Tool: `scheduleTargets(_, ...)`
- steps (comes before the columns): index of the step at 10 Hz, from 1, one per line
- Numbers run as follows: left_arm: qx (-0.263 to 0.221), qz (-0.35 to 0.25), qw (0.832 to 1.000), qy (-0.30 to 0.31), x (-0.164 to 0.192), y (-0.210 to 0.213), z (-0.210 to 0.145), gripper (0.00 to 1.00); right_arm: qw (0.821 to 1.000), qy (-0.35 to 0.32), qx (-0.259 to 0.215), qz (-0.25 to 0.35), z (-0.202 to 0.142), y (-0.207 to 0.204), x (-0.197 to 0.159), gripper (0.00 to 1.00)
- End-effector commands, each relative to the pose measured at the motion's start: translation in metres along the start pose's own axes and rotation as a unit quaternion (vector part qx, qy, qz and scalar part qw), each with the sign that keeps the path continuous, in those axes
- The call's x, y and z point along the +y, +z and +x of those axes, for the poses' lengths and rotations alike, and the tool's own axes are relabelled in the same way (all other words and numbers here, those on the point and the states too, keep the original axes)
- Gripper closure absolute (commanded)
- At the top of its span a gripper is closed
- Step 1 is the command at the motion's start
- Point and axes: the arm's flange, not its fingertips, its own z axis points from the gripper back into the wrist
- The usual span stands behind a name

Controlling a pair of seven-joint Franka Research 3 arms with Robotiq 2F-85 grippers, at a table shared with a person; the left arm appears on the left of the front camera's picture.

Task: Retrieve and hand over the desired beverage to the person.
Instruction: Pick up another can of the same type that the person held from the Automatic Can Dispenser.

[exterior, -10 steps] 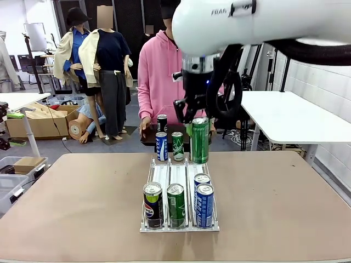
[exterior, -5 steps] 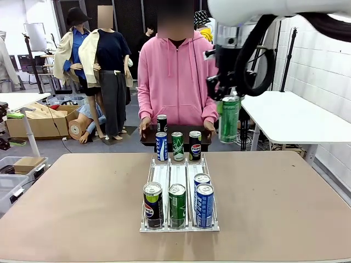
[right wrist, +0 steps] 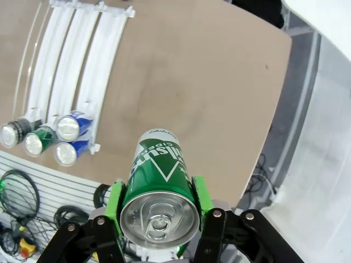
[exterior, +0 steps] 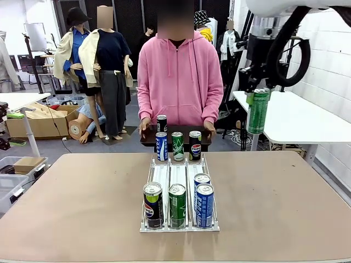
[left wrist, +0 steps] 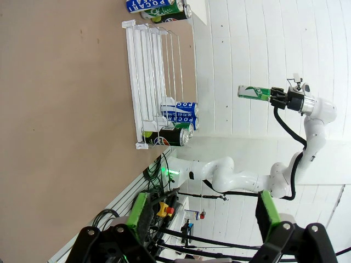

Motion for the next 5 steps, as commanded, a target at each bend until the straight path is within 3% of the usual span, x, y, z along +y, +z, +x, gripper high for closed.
scheduleTargets(1, -0.003, 0.001, 1.0, -0.001, -0.002, -0.001, -0.003, 0.0, 1.0, 0.001, -0.018, 0.008, -0.014, -0.006, -0.021, 1.0)
scheduleTargets(5, -0.003, 0.001, 1.0, -0.001, -0.002, -0.001, -0.003, 0.0, 1.0, -0.01, -0.011, 0.007, -0.028, -0.021, -0.042, 1.0)
